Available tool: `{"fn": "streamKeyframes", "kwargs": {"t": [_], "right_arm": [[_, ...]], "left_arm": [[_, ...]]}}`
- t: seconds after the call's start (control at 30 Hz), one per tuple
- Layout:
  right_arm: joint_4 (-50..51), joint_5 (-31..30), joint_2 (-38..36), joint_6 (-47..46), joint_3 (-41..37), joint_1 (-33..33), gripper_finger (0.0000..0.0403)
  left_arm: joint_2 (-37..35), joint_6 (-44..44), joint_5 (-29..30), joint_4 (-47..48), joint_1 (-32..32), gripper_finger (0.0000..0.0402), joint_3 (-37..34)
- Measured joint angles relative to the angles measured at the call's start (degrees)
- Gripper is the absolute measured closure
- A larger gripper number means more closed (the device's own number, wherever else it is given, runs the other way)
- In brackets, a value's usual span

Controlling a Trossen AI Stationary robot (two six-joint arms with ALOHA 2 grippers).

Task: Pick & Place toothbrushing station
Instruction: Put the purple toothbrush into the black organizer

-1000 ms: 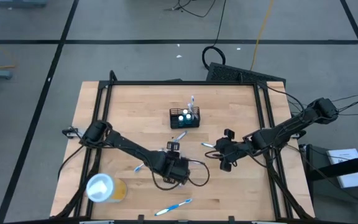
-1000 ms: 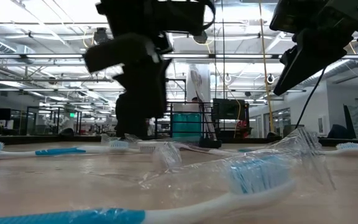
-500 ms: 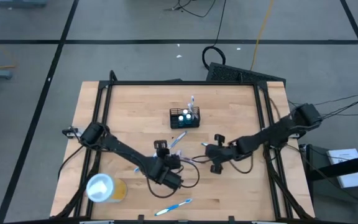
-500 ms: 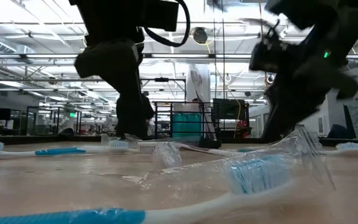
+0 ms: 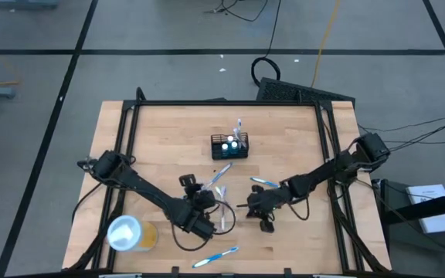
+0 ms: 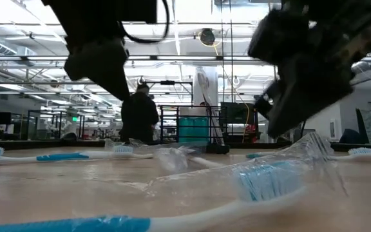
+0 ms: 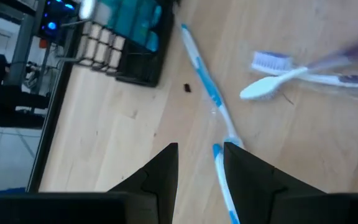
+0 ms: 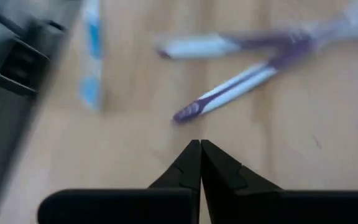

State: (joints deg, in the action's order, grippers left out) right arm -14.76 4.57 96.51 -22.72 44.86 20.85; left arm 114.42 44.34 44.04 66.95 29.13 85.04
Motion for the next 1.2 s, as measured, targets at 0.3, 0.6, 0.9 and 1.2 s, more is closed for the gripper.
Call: {"fn": "streamKeyframes", "kwargs": {"t": [0.3, 0.6, 0.9, 1.2], "right_arm": [[-3.43, -3.41, -0.15, 0.28, 0.06, 2.94, 0.0403], [9.26, -10.9, -5.03, -0.59, 0.09, 3.57, 0.0403], [34.55, -22.35, -18.65, -5.09, 0.0, 6.38, 0.0403], [38.98, -22.46, -21.65, -5.51, 0.0, 7.4, 0.0403]], "left_arm": [[-8.89, 4.31, 2.11, -6.14, 2.92, 0.0268, -7.28], [-9.61, -11.18, -8.47, -49.51, 0.46, 0.0268, -16.79], [-9.58, -8.57, -18.29, -80.87, -5.82, 0.0268, -24.8], [-8.38, -0.8, -25.15, -85.63, -6.72, 0.0268, -25.45]]}}
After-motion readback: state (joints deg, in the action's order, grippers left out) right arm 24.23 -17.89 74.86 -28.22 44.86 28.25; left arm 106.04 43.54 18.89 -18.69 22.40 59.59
